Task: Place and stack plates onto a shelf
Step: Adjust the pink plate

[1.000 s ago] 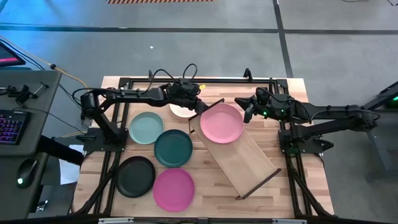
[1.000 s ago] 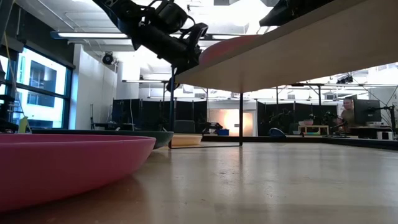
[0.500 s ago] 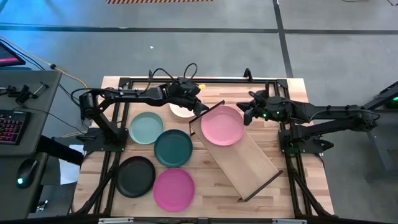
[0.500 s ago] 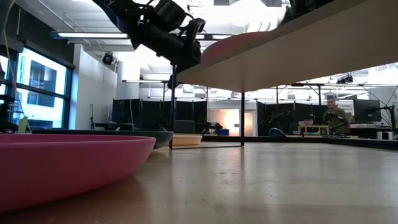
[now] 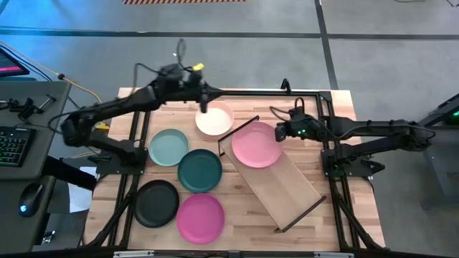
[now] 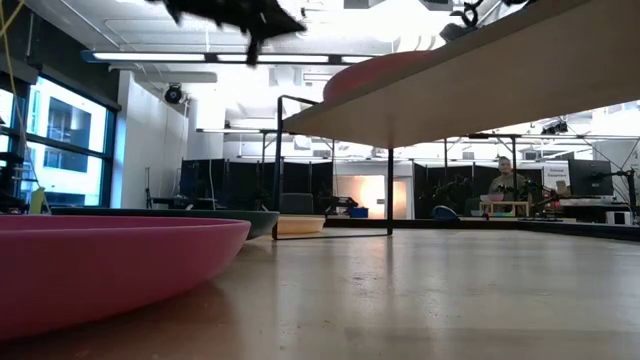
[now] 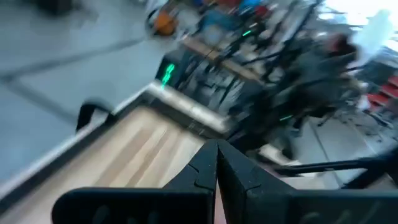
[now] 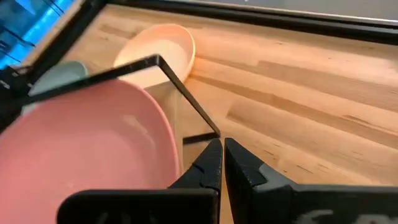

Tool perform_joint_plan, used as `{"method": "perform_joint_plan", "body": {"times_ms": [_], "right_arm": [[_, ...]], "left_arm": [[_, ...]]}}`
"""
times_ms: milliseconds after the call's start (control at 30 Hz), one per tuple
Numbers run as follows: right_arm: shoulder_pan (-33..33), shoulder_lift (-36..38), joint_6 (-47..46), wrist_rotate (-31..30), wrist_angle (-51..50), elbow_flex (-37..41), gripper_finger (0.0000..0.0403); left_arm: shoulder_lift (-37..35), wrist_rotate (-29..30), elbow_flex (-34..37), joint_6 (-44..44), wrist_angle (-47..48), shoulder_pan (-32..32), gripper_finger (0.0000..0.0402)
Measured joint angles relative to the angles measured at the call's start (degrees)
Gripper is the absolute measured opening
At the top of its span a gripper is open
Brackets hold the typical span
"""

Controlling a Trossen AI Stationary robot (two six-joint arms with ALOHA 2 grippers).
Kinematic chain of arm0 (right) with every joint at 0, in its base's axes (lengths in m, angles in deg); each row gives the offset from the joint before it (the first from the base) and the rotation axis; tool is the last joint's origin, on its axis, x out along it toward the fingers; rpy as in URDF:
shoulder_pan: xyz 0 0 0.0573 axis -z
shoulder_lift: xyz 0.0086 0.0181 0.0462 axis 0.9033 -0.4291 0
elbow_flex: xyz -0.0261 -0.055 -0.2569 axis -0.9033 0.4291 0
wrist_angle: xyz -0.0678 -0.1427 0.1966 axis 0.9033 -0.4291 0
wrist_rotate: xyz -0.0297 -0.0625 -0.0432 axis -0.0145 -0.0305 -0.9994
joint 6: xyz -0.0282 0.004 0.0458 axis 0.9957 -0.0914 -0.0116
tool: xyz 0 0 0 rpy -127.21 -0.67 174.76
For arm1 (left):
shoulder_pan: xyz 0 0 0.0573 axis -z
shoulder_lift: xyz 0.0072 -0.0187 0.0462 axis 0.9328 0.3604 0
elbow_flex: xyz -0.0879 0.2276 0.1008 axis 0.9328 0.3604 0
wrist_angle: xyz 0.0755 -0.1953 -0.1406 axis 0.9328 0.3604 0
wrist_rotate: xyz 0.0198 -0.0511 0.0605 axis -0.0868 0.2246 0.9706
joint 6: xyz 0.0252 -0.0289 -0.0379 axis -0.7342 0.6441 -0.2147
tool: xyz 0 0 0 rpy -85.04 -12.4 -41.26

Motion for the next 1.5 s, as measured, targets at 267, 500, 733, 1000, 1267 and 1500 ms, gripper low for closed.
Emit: {"method": "perform_joint_plan", "body": {"times_ms": [267, 500, 733, 1000, 1267, 1500], "right_arm": [[2.0, 1.0, 1.5, -0.8, 0.0, 0.0, 0.0], [4.1, 0.7, 5.2, 2.6, 1.0, 0.0, 0.0], [4.5, -2.3, 8.5, 2.3, 5.7, 0.0, 0.0], [5.9, -3.2, 9.6, 6.0, 6.2, 0.0, 0.0], [4.3, -3.2, 10.7, 7.5, 5.2, 0.0, 0.0], [1.7, -3.2, 12.4, 7.7, 5.2, 0.0, 0.0]], "left_arm": [[-15.4, 4.6, 3.7, -4.5, 1.9, 7.3, 0.0], [-29.2, 11.4, 16.9, 1.6, -2.7, 12.9, 0.0], [-36.3, 19.1, 24.0, 3.9, -6.5, 16.0, 0.0], [-36.6, 20.6, 24.2, 3.2, -6.5, 16.2, 0.0], [-36.4, 20.6, 24.2, 1.0, -6.4, 16.2, 0.0], [-36.4, 20.6, 24.2, 1.0, -6.3, 16.2, 0.0]]}}
